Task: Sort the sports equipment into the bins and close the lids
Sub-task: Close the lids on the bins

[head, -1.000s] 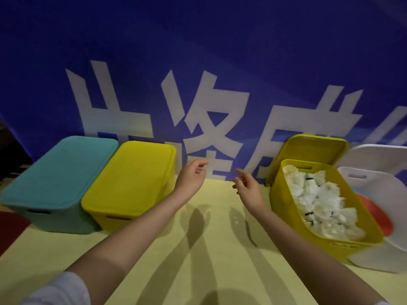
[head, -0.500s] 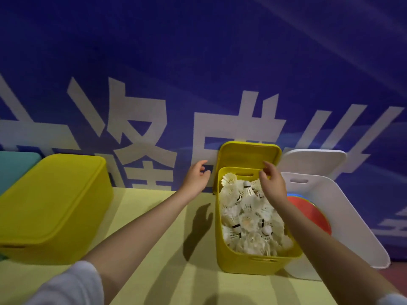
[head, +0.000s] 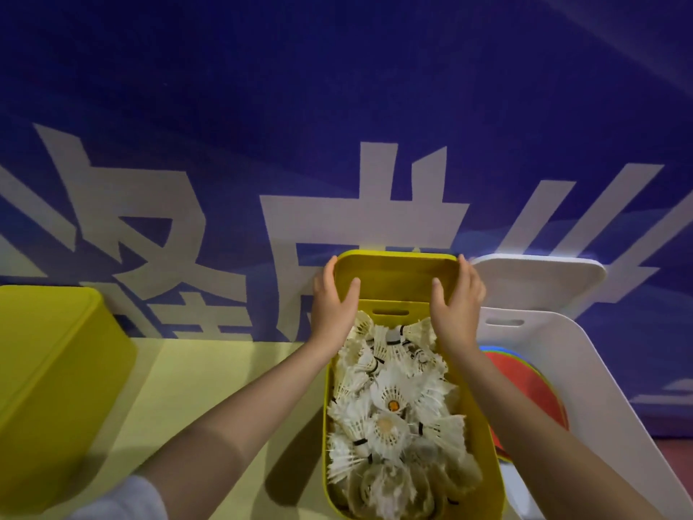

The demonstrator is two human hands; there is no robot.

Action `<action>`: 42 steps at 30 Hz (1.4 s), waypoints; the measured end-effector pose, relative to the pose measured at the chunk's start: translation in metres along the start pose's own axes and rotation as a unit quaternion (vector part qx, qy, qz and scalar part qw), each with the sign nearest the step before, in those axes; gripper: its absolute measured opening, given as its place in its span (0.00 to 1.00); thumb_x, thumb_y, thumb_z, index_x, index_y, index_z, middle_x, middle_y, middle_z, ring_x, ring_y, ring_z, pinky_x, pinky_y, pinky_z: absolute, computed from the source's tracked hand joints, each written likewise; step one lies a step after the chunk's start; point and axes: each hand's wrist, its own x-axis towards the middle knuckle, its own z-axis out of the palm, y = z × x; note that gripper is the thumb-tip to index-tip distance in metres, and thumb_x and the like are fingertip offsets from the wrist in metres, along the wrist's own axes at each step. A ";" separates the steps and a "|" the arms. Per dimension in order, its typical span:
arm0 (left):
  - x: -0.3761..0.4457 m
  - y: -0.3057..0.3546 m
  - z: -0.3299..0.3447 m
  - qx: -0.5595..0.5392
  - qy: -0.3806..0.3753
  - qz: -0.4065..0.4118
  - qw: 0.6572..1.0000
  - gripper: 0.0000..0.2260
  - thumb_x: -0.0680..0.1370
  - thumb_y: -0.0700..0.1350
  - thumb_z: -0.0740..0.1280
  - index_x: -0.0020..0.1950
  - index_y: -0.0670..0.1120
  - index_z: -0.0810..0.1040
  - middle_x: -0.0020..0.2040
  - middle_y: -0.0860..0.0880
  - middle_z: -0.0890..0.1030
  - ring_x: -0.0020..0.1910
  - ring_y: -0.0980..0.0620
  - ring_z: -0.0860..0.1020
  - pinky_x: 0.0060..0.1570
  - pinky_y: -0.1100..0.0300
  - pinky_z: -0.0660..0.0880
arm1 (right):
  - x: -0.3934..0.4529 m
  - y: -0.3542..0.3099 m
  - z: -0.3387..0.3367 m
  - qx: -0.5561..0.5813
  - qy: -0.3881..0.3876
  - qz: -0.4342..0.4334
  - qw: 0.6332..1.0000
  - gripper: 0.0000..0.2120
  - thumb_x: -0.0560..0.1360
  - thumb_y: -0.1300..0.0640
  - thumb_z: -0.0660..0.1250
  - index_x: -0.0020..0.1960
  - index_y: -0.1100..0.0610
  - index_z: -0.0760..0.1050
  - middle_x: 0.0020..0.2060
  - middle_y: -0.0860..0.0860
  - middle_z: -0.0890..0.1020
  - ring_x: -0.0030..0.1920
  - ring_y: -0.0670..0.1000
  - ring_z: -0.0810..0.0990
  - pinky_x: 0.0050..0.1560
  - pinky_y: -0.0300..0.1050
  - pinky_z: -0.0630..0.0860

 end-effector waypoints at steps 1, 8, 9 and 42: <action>0.001 -0.003 0.002 -0.028 0.024 0.005 0.999 0.20 0.80 0.54 0.61 0.71 0.57 0.63 0.69 0.50 0.67 0.67 0.52 0.68 0.63 0.53 0.70 | 0.002 0.002 -0.001 0.016 0.012 0.004 1.000 0.22 0.80 0.50 0.60 0.72 0.52 0.62 0.70 0.51 0.66 0.70 0.51 0.64 0.68 0.49 0.64; 0.018 0.011 0.000 -0.113 0.058 -0.057 0.990 0.09 0.79 0.55 0.62 0.54 0.51 0.74 0.55 0.46 0.77 0.52 0.50 0.76 0.45 0.61 0.74 | 0.020 -0.010 -0.011 0.032 -0.005 0.056 0.998 0.16 0.79 0.44 0.59 0.61 0.52 0.73 0.61 0.52 0.69 0.58 0.51 0.73 0.59 0.45 0.72; 0.019 0.014 0.000 -0.105 0.057 -0.064 0.991 0.10 0.79 0.55 0.62 0.53 0.50 0.74 0.55 0.46 0.77 0.50 0.51 0.76 0.43 0.63 0.73 | 0.021 -0.014 -0.013 0.034 -0.009 0.064 0.997 0.16 0.79 0.44 0.59 0.61 0.52 0.74 0.61 0.53 0.69 0.58 0.51 0.74 0.60 0.45 0.72; -0.102 0.097 -0.101 -0.225 0.032 -0.036 0.973 0.11 0.77 0.56 0.65 0.52 0.51 0.75 0.50 0.49 0.78 0.51 0.51 0.77 0.53 0.55 0.75 | -0.066 -0.102 -0.138 0.215 -0.001 0.076 0.974 0.07 0.78 0.53 0.63 0.51 0.51 0.78 0.45 0.46 0.81 0.48 0.47 0.77 0.49 0.46 0.74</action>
